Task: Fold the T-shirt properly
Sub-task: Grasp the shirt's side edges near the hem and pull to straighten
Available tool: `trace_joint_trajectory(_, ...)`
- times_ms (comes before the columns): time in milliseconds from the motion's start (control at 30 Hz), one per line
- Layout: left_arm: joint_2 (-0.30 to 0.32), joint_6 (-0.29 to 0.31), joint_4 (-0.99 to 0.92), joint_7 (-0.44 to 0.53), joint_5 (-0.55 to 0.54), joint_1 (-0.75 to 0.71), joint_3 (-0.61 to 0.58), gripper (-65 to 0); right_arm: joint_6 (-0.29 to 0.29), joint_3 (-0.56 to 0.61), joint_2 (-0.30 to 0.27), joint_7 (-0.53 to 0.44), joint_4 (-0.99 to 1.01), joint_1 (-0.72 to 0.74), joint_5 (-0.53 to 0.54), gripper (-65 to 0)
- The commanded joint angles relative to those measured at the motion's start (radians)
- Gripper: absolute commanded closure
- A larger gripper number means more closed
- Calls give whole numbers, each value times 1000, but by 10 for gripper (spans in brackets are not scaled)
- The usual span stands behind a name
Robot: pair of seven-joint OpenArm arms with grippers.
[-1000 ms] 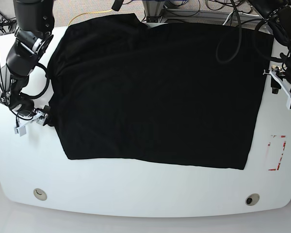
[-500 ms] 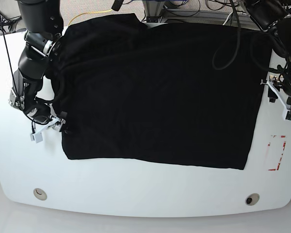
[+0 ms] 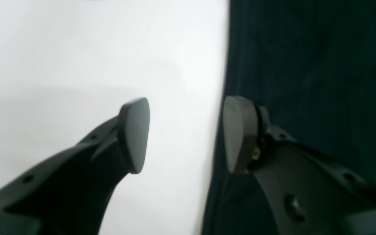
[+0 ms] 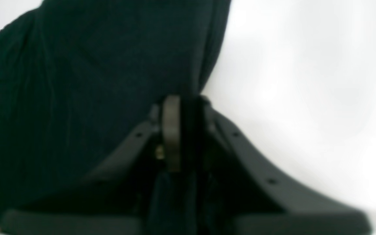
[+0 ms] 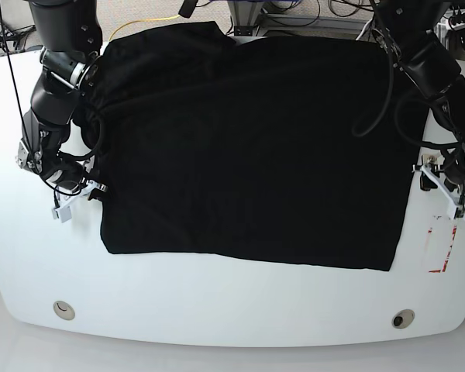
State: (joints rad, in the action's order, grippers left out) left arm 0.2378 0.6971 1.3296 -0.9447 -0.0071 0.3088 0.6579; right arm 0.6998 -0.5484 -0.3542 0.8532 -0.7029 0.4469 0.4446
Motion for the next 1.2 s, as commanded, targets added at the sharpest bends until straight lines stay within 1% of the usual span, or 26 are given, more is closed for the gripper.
trace_joint_trajectory(0, 18, -7, -78, 77, -4, 59, -2, -339, -2, 1, -13, 18, -7, 17, -13, -27)
trace_joint_trajectory(100, 18, -96, -178, 161, -1, 111, -3, -339, -2, 1, -15, 18, -7, 17, -13, -22)
trace_joint_trajectory(167, 18, -139, -258, 217, -1, 145, -23, -339, -2, 3, -13, 19, -7, 16, -13, -21)
trace_joint_trajectory(233, 19, -156, -304, 250, -1, 165, -45, -339, -2, 3, -13, 19, -7, 16, -13, -21)
trace_joint_trajectory(433, 31, -216, -460, 410, -3, 208, -135, -339, -2, 3, -12, 19, -7, 14, -13, -21)
trace_joint_trajectory(533, 34, -242, -549, 454, -3, 237, -160, -339, -2, 3, -12, 19, -7, 16, -13, -21)
trace_joint_trajectory(633, 54, -270, -617, 482, -3, 255, -157, -339, -2, 3, -12, 19, -7, 16, -13, -21)
trace_joint_trajectory(767, 64, -279, -715, 540, -3, 284, -161, -340, -2, 3, -12, 19, -8, 16, -13, -21)
trace_joint_trajectory(833, 64, -279, -743, 553, -3, 292, -161, -340, -2, 3, -12, 19, -8, 14, -11, -21)
trace_joint_trajectory(1133, 58, -278, -804, 551, -3, 326, -161, -340, -2, 3, -12, 19, -8, 11, -11, -21)
trace_joint_trajectory(1167, 47, -278, -806, 551, -3, 326, -161, -338, -2, 3, -12, 19, -8, 11, -11, -21)
